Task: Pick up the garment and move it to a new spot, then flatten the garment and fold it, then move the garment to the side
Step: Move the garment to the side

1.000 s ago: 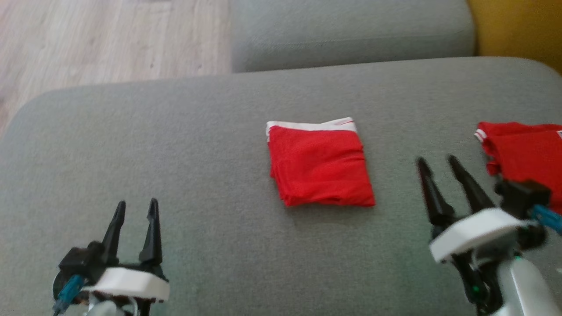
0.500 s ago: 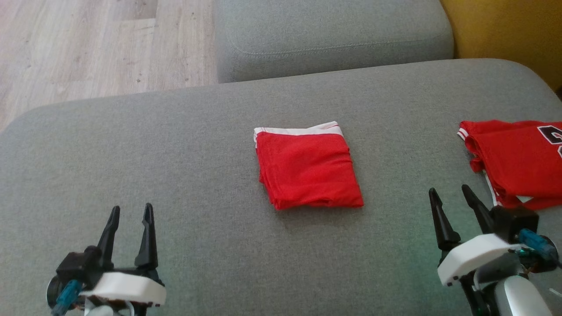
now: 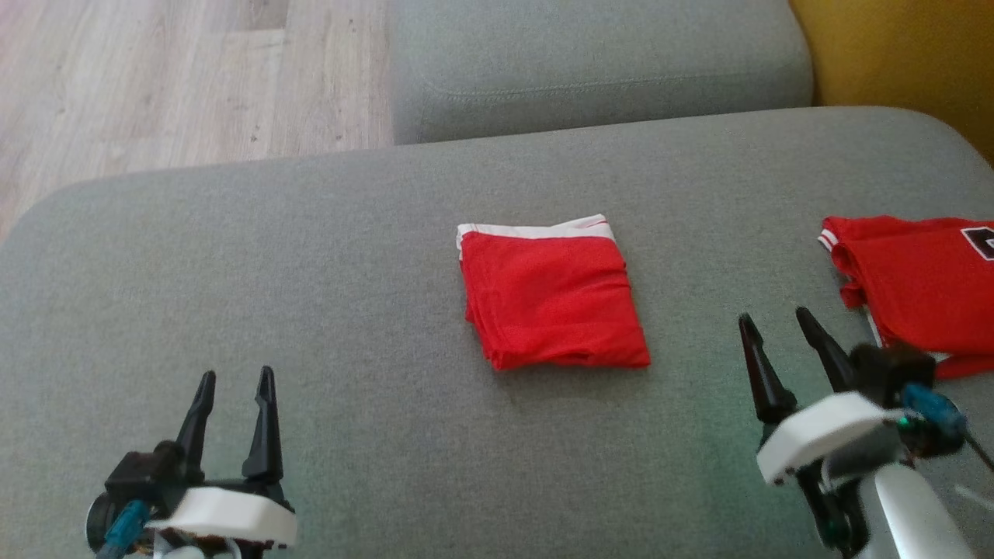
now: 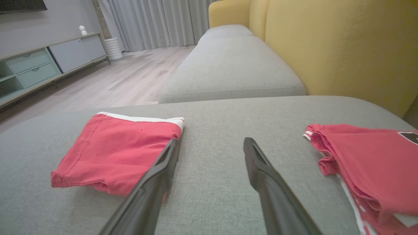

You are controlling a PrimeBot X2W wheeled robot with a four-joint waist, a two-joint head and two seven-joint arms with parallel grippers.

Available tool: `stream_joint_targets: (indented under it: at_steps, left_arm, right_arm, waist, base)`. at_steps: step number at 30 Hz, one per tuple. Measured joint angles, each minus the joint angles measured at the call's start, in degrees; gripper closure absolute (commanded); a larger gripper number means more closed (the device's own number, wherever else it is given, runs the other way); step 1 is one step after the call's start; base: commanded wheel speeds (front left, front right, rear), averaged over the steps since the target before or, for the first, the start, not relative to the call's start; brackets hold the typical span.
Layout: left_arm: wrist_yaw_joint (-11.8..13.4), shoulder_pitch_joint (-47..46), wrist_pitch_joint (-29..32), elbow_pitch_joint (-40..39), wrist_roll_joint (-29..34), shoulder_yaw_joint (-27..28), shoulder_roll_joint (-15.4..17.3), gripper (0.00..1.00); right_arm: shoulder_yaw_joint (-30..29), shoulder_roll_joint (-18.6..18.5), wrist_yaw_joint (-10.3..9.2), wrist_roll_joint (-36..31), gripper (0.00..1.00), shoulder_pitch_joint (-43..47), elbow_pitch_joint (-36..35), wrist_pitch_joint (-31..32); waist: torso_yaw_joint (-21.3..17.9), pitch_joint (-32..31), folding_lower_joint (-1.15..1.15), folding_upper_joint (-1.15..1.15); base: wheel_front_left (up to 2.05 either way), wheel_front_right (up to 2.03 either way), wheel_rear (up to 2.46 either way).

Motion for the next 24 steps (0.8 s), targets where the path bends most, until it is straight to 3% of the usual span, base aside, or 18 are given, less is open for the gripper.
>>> stream_joint_targets:
  at_steps: [4, 8, 15, 20, 24]
  left_arm:
    - [-0.09, -0.10, 0.01, -0.18, 0.00, -0.55, 0.11, 0.00]
    - [-0.24, -1.83, 0.02, -1.54, 0.03, -1.21, 0.29, 0.00]
    - [-1.03, -8.68, 0.01, -2.25, 0.62, -3.23, -0.52, 0.00]
    - [-1.53, -9.99, 0.00, -1.57, 0.62, -4.43, -1.41, 0.00]
    - [-1.77, -10.43, 0.00, -1.43, 0.62, -4.49, -1.49, 0.00]
  right_arm:
    - [1.46, 0.01, 0.00, 1.86, 0.00, -3.06, 0.31, 2.90]
    - [3.93, 0.18, 0.00, 4.26, 0.00, -12.20, 1.22, 9.29]
    - [1.49, 1.87, 0.00, 5.36, 0.00, -24.85, 13.02, 19.91]
    - [-0.47, 3.39, 0.00, 4.82, 0.00, -25.12, 22.69, 21.62]
    - [0.70, 3.35, 0.00, 4.99, 0.00, -26.74, 25.46, 21.03]
  waist:
    - [0.47, 1.01, 0.00, 0.00]
    - [1.18, 4.29, 0.01, 0.00]
    - [4.53, 10.34, 0.03, 0.00]
    - [8.63, 12.81, 0.02, 0.00]
    - [10.05, 13.50, 0.00, 0.00]
  base:
    - [0.00, 0.00, 0.00]
    - [0.00, 0.00, 0.00]
    - [0.00, 0.00, 0.00]
    - [0.00, 0.00, 0.00]
    - [0.00, 0.00, 0.00]
